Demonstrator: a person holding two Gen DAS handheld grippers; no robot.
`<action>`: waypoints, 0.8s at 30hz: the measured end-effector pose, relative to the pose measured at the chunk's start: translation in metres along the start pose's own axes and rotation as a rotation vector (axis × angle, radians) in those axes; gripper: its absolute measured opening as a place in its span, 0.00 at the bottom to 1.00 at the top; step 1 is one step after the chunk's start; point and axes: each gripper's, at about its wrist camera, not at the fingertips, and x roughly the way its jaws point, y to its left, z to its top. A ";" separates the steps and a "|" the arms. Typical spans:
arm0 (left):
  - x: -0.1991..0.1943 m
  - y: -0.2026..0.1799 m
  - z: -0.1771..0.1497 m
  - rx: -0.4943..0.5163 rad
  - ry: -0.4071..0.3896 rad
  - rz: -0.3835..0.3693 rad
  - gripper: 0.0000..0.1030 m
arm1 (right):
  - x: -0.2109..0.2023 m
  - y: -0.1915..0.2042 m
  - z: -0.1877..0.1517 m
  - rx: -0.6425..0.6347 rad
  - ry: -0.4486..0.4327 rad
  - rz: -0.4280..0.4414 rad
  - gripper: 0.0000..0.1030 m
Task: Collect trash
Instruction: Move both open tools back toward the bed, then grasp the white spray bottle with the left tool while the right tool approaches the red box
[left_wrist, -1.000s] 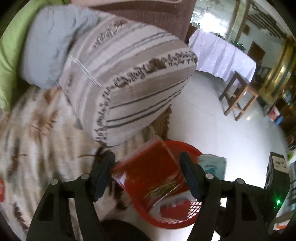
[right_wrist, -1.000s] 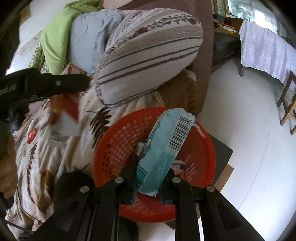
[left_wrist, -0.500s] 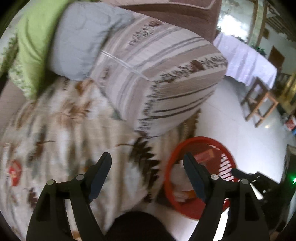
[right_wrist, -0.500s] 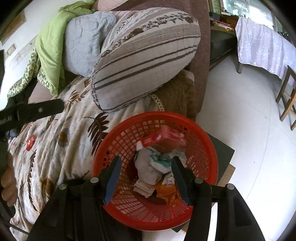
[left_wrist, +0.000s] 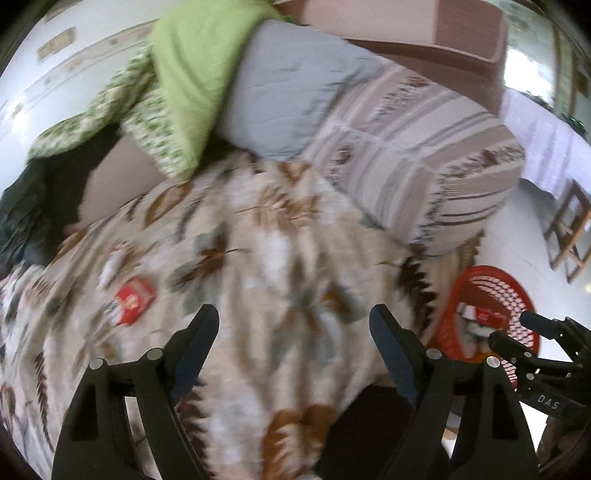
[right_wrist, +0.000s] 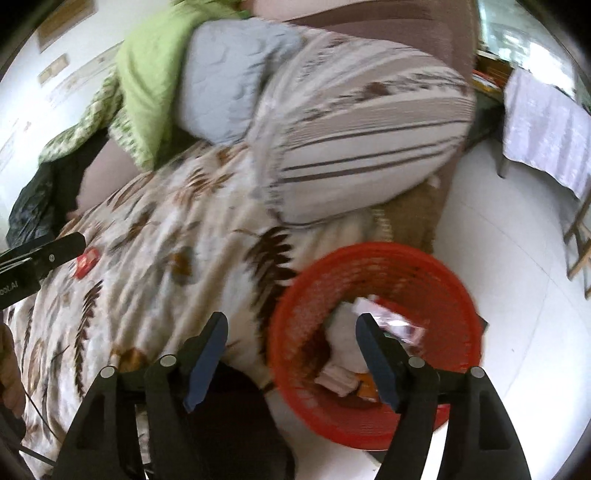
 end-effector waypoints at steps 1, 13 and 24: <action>-0.003 0.008 -0.003 -0.008 -0.005 0.019 0.80 | 0.004 0.011 0.001 -0.023 0.012 0.011 0.73; -0.029 0.131 -0.056 -0.155 0.005 0.228 0.80 | 0.009 0.129 0.021 -0.235 -0.004 0.169 0.75; -0.009 0.250 -0.085 -0.291 0.092 0.386 0.80 | 0.060 0.215 0.026 -0.340 0.112 0.337 0.75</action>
